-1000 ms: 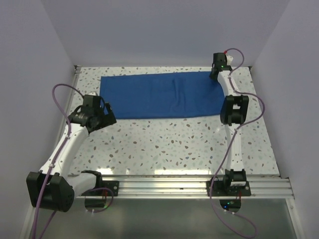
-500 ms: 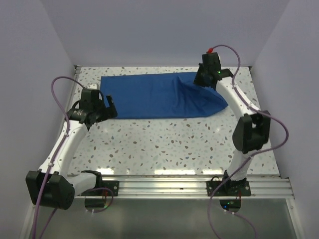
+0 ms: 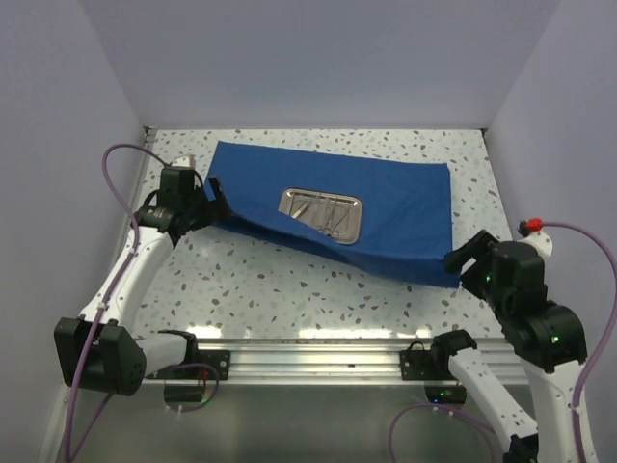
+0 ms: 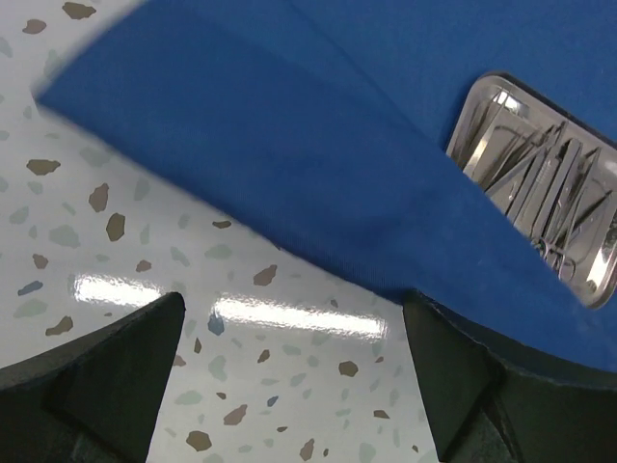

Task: Open and lay out the surgical kit
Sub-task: Open the surgical kit at the center of the board.

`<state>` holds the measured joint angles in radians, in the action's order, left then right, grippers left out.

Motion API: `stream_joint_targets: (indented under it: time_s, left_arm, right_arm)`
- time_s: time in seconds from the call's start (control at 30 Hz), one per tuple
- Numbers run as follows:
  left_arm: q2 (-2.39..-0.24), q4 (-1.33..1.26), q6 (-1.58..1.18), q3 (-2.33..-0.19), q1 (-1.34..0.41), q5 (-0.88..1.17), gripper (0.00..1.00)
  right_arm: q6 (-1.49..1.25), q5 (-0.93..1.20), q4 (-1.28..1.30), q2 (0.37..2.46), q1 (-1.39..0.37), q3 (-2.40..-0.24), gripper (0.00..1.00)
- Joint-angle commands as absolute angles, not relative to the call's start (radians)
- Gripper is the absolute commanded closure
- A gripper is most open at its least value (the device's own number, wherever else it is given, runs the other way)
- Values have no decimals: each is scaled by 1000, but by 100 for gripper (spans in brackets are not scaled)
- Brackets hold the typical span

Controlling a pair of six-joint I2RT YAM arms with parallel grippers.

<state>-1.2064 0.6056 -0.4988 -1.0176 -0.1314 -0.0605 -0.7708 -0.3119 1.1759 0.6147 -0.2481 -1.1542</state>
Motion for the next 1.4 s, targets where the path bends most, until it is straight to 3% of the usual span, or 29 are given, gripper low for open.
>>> stream_joint_targets:
  time_s: [0.0,0.03,0.07,0.27,0.4,0.7,1.07,1.17,1.2,1.27,1.3,1.33,1.37]
  left_arm:
    - [-1175,584,-554,-1074,-138,-93,0]
    - [-1169,595,-572,-1080,-138,-103,0]
    - [-1151,616,-578,-1084,-143,-112,0]
    - [-996,652,-641,-1069,-152,-202,0]
    - [-969,643,-719,-948,-152,-205,0]
    - [-1176,473,-762,-693,-152,-175,0]
    - [-1483,259,-775,-703,-152,-147,0]
    - [-1546,206,-767,-701,-156,-115,17]
    - [-1563,195,-762,-703,-156,-94,35]
    - [-1592,190,-765,-701,-169,-84,56]
    - [-1594,184,-773,-696,-172,-72,82]
    - [-1588,189,-779,-692,-179,-71,100]
    - [-1582,202,-788,-687,-184,-74,100]
  right_arm:
    - [-853,-403,1491,609,-245,-1086,18]
    - [-859,-400,1508,611,-244,-1075,6]
    - [-856,-391,1523,620,-244,-1063,3]
    - [-819,-390,1525,661,-244,-1103,2]
    - [-784,-330,1461,663,-245,-1101,2]
    - [-723,-244,1370,791,-244,-1140,2]
    - [-696,-261,1355,876,-245,-1175,1]
    - [-689,-265,1345,894,-244,-1173,2]
    - [-686,-273,1344,902,-245,-1175,2]
    - [-680,-275,1336,919,-244,-1184,2]
    - [-673,-276,1332,925,-244,-1186,2]
    - [-667,-279,1322,939,-245,-1190,2]
    - [-663,-282,1319,946,-244,-1193,1]
